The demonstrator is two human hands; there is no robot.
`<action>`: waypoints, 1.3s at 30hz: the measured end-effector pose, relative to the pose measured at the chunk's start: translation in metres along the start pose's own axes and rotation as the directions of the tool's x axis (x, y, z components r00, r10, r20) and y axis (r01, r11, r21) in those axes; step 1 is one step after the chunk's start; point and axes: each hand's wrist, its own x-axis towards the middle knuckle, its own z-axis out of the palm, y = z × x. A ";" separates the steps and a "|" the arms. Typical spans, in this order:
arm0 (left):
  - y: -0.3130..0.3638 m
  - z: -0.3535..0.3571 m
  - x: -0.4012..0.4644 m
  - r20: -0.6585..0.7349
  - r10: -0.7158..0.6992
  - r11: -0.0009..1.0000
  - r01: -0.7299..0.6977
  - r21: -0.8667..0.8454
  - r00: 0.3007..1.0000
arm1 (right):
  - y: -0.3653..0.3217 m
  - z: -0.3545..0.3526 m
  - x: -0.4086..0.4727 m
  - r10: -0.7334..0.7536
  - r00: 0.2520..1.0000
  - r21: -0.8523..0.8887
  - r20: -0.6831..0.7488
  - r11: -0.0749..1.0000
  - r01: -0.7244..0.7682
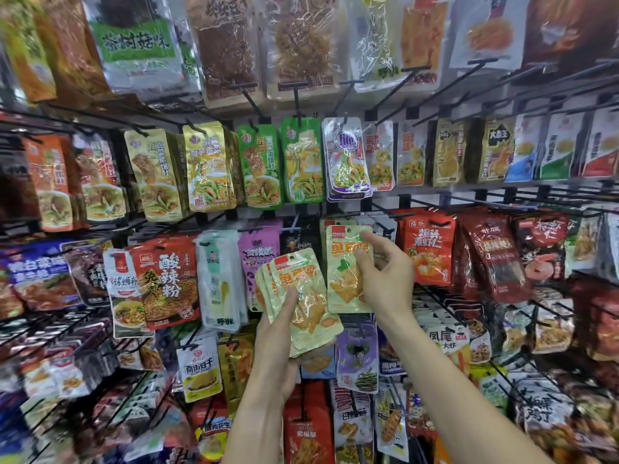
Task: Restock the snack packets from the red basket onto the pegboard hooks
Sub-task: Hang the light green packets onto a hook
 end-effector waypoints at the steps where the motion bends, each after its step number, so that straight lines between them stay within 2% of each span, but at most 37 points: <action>1: 0.001 -0.003 0.000 -0.007 0.018 1.000 -0.018 0.006 1.000 | -0.001 0.000 0.001 0.002 1.000 -0.007 0.000 1.000 -0.002; 7: 0.007 -0.022 0.001 -0.030 0.060 0.998 -0.060 -0.010 0.998 | -0.003 0.007 0.005 -0.032 0.999 -0.147 -0.007 0.989 0.031; 12: 0.009 -0.017 -0.003 0.016 0.056 0.998 -0.056 0.019 0.998 | 0.002 0.027 0.035 0.094 0.992 -0.325 0.089 0.944 -0.061; 14: 0.007 -0.013 -0.004 0.043 0.046 0.998 -0.048 0.043 0.998 | 0.004 0.026 0.030 0.088 0.992 -0.359 0.092 0.932 -0.049; 15: 0.006 -0.012 -0.005 0.053 0.038 0.998 -0.041 0.054 0.998 | 0.003 0.021 0.022 0.058 0.996 -0.355 0.073 0.934 -0.029; 17: 0.004 -0.009 -0.007 0.058 0.045 0.996 -0.049 0.074 0.997 | 0.001 0.010 -0.005 0.040 0.997 -0.226 0.071 0.974 -0.023; 19: 0.001 -0.005 -0.007 0.078 0.052 0.993 -0.060 0.102 0.996 | -0.001 0.003 -0.034 0.097 0.981 -0.063 0.168 0.994 -0.088; 21: -0.003 0.002 -0.007 0.098 0.044 0.991 -0.056 0.121 0.994 | 0.003 0.001 -0.048 0.173 0.953 0.020 0.248 0.983 -0.184; 25: -0.005 0.012 -0.008 0.094 -0.014 0.992 0.002 0.125 0.995 | 0.011 -0.002 -0.044 0.218 0.961 0.074 0.171 0.970 -0.233; 29: -0.006 0.012 -0.002 0.043 -0.044 0.997 0.041 0.065 0.998 | 0.009 -0.008 -0.031 0.126 0.986 0.182 0.109 0.972 -0.145; 33: -0.007 0.008 0.002 -0.012 -0.024 1.000 0.024 0.020 1.000 | 0.001 -0.006 -0.013 0.039 0.997 0.130 0.068 0.990 -0.048; 36: -0.006 0.003 0.004 0.010 -0.002 1.000 0.002 0.009 1.000 | 0.000 -0.003 -0.004 0.046 0.998 0.020 0.043 0.999 -0.047; 39: -0.003 0.002 0.002 0.006 0.007 1.000 -0.007 0.009 1.000 | 0.000 -0.002 0.000 0.036 0.998 -0.018 0.046 0.999 -0.035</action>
